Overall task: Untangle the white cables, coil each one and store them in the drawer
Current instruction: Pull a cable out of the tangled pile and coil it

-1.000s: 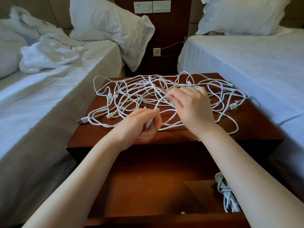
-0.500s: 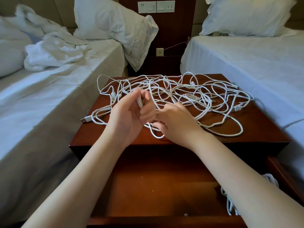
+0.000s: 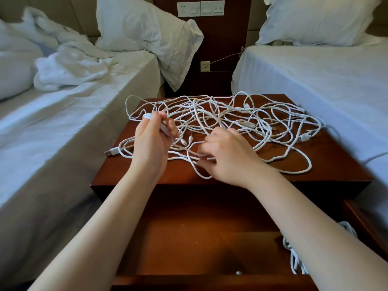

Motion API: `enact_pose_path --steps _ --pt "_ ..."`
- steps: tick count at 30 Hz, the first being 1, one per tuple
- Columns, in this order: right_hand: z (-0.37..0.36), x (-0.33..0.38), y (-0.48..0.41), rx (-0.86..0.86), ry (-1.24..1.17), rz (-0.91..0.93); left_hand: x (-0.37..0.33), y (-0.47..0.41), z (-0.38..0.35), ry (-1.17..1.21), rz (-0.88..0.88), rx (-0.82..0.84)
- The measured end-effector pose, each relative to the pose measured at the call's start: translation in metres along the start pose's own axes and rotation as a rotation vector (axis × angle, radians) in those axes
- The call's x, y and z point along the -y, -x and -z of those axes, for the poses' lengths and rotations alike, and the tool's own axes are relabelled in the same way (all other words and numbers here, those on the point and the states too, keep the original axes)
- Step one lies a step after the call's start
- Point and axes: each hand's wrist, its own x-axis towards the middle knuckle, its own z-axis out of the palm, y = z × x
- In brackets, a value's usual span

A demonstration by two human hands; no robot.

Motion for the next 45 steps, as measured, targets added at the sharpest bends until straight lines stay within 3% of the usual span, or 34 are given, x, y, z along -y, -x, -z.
enact_pose_path --steps 3,7,13,20,30,35,39,45 --pt "0.002 0.0 0.0 -0.057 0.028 -0.044 0.003 -0.003 0.004 -0.222 -0.027 -0.079" --pt "0.001 0.001 0.0 -0.116 0.065 -0.063 0.005 0.006 0.001 -0.755 -0.221 -0.073" --pt "0.005 -0.006 0.0 -0.252 0.035 -0.123 0.011 0.004 0.006 -1.038 -0.153 -0.015" --pt "0.01 -0.016 0.001 -0.373 0.04 -0.085 0.008 0.009 0.003 -0.939 0.102 0.165" --pt "0.02 -0.029 0.001 -0.446 0.03 -0.156 0.004 0.014 0.001 -0.675 0.477 0.624" --pt "0.017 -0.031 0.004 -0.437 0.014 -0.148 -0.002 0.02 0.002 -0.626 0.515 0.853" --pt "0.011 -0.03 0.004 -0.401 0.005 -0.143 -0.006 0.021 0.0 -0.411 0.486 0.853" --pt "-0.001 -0.014 0.001 -0.311 0.016 -0.1 -0.005 0.021 -0.005 -0.164 0.37 0.703"
